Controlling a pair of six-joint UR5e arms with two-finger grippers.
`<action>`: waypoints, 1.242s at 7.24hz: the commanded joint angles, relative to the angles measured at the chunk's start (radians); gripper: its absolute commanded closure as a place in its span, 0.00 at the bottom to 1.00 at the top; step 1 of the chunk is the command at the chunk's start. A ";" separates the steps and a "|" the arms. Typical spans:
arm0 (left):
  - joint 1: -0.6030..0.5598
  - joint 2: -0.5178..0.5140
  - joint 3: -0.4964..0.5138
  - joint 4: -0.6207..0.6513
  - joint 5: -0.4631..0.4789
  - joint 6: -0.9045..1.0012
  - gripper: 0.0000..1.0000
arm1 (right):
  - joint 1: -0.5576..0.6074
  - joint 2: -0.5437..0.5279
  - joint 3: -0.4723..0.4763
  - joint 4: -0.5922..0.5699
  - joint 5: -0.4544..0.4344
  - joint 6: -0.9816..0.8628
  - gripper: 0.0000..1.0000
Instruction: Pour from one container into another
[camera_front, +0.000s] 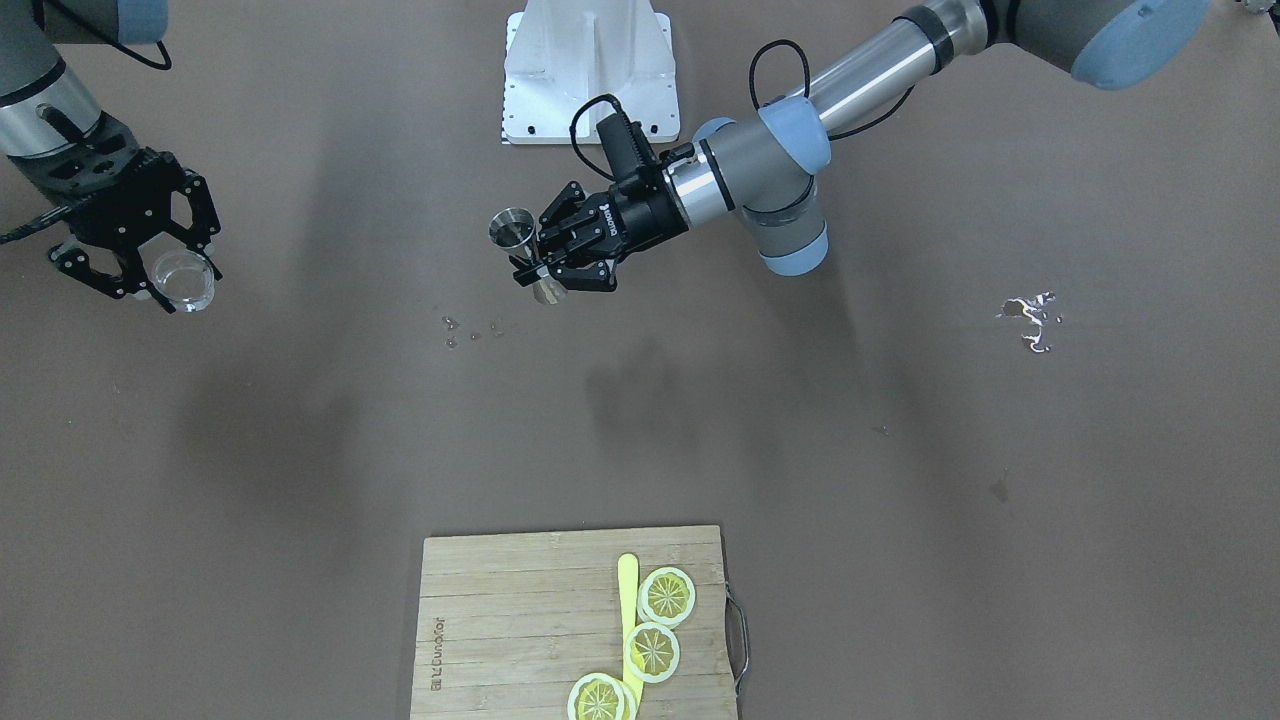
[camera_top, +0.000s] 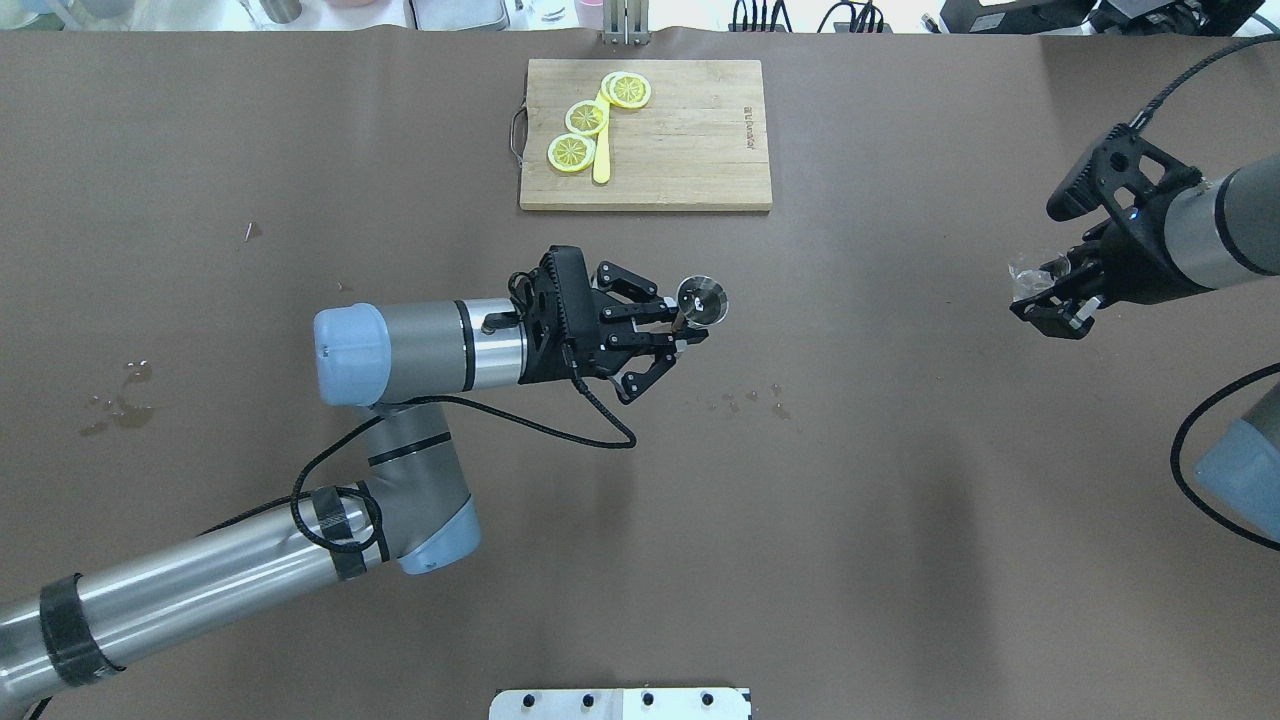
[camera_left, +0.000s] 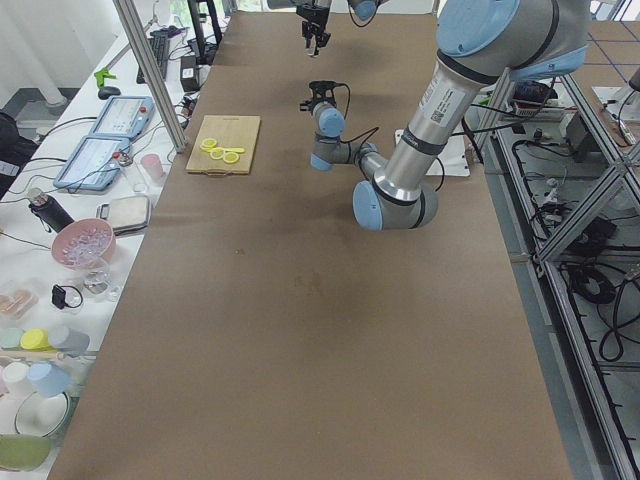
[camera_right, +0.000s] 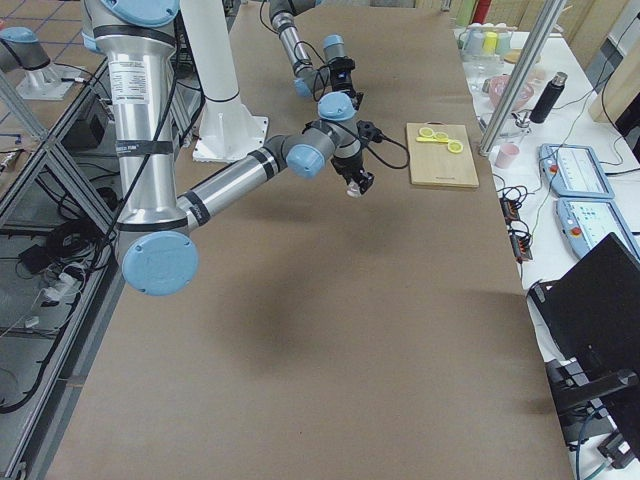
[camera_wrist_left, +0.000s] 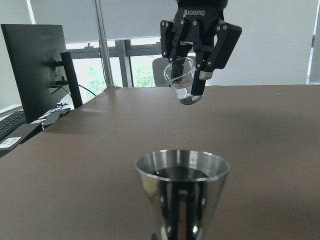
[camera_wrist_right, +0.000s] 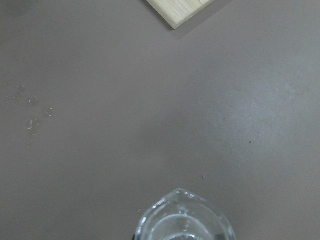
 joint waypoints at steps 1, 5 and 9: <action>-0.022 0.101 -0.080 -0.007 0.025 0.000 1.00 | 0.035 -0.068 -0.050 0.157 0.009 -0.005 1.00; -0.022 0.368 -0.331 -0.007 0.169 -0.061 1.00 | 0.141 -0.107 -0.165 0.306 0.081 -0.023 1.00; -0.019 0.516 -0.437 -0.007 0.483 -0.182 1.00 | 0.181 -0.143 -0.371 0.666 0.122 -0.008 1.00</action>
